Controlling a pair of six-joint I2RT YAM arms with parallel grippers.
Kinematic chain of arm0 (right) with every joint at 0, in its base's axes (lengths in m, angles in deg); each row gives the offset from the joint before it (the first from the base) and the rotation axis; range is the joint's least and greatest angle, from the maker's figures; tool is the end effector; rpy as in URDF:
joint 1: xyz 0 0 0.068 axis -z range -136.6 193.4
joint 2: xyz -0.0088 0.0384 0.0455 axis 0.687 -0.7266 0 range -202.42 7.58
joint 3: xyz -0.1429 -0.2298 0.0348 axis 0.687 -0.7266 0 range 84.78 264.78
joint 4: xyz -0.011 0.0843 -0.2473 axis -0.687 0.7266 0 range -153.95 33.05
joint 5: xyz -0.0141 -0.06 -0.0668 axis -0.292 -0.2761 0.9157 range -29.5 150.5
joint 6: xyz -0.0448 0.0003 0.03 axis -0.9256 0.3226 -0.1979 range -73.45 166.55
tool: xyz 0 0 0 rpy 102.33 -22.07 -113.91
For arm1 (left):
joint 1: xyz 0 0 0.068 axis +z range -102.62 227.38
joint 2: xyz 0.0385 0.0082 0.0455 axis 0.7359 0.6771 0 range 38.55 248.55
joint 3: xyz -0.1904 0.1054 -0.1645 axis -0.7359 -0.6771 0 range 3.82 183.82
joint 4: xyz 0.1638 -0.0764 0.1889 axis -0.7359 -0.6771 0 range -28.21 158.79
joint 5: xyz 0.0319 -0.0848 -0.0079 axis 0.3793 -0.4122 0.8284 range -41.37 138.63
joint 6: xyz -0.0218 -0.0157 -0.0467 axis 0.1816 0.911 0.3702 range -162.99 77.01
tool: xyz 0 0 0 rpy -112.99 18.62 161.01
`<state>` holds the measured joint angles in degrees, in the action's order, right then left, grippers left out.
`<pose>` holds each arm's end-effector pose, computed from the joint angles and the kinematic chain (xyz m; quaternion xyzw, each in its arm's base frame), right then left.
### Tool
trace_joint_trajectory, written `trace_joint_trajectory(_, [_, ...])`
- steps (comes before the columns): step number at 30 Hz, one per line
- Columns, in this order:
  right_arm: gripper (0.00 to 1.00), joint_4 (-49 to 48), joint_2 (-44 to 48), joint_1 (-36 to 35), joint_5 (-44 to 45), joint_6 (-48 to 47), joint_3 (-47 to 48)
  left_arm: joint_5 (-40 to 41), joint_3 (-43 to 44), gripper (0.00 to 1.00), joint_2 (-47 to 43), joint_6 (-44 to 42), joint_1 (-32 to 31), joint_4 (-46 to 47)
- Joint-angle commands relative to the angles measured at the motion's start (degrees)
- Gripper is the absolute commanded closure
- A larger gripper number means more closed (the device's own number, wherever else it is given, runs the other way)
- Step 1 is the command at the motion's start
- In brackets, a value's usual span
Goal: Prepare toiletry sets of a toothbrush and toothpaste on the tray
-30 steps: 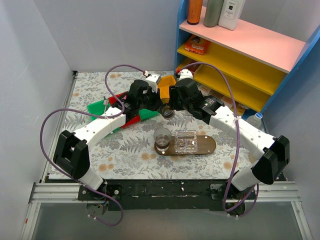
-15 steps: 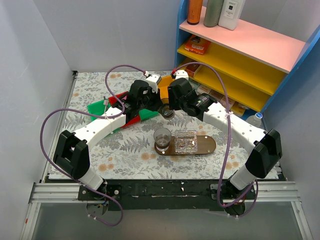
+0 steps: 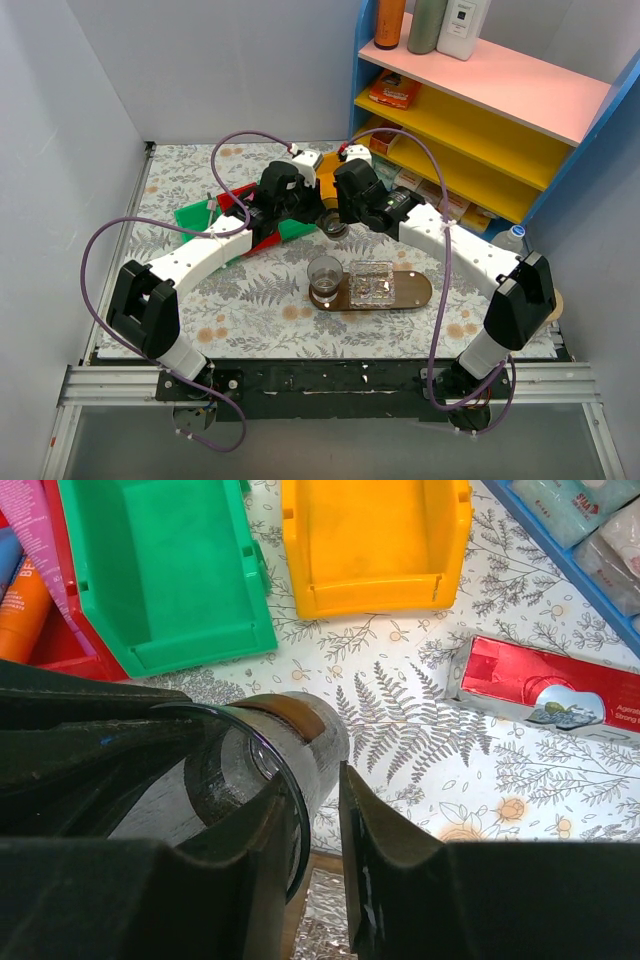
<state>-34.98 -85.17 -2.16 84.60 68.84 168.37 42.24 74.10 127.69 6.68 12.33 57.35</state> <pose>0.2680 0.2525 0.3318 -0.0879 0.8798 0.0829 0.4597 0.2939 -0.2110 0.2999 -0.0826 0.8625 -0.3706 0.3346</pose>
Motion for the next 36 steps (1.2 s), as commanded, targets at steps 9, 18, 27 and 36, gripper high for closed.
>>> trace_joint_trajectory(9, [0.89, -0.9, -1.8, -0.2, 1.1, 0.4, 3.8, 1.2, 0.1, 1.0, -4.1, -0.1, -0.3, 5.0])
trace_joint_trajectory(18, [0.99, -1.4, -3.1, -0.1, -0.4, 1.2, 4.7, 2.8, -0.1, 1.0, -4.1, 0.2, -0.2, 5.3])
trace_joint_trajectory(27, [0.99, -3.0, -1.8, 0.5, -1.4, 1.5, 3.8, 5.7, -0.8, 0.78, -4.9, 1.0, -0.3, 6.1])
trace_joint_trajectory(36, [0.99, -3.3, -1.3, 2.5, -2.0, 0.8, 4.2, 8.9, -2.5, 0.3, -6.3, 1.7, -0.3, 7.9])
